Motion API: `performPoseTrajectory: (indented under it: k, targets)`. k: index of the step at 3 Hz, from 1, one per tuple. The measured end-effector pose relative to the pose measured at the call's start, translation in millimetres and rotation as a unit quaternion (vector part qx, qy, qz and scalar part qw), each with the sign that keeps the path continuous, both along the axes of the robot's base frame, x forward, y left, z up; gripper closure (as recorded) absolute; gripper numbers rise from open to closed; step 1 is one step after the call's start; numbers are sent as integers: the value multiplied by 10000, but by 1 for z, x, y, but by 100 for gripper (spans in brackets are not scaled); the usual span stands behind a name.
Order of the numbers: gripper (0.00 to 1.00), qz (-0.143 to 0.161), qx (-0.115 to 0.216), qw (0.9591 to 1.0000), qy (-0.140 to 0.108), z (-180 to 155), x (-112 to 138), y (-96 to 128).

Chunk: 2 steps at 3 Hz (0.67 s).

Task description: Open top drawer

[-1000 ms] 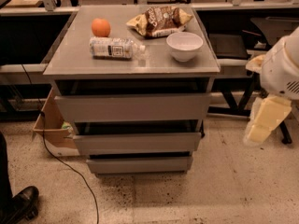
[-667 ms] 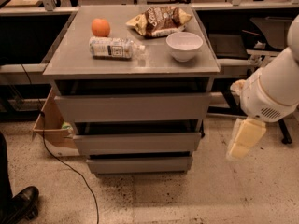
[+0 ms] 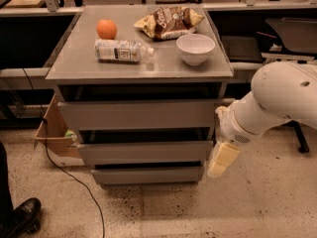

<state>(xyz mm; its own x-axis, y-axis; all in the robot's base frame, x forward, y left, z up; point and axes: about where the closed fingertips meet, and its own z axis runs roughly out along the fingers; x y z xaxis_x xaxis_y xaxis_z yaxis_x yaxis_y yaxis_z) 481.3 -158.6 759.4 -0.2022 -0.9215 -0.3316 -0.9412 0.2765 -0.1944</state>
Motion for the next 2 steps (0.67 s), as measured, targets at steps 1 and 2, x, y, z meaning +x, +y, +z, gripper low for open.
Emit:
performPoseTrajectory:
  k: [1,2]
  targets:
    - [0,0,1,10000,0,0,0,0]
    - [0,-67,244,9996,-147,-22,28,21]
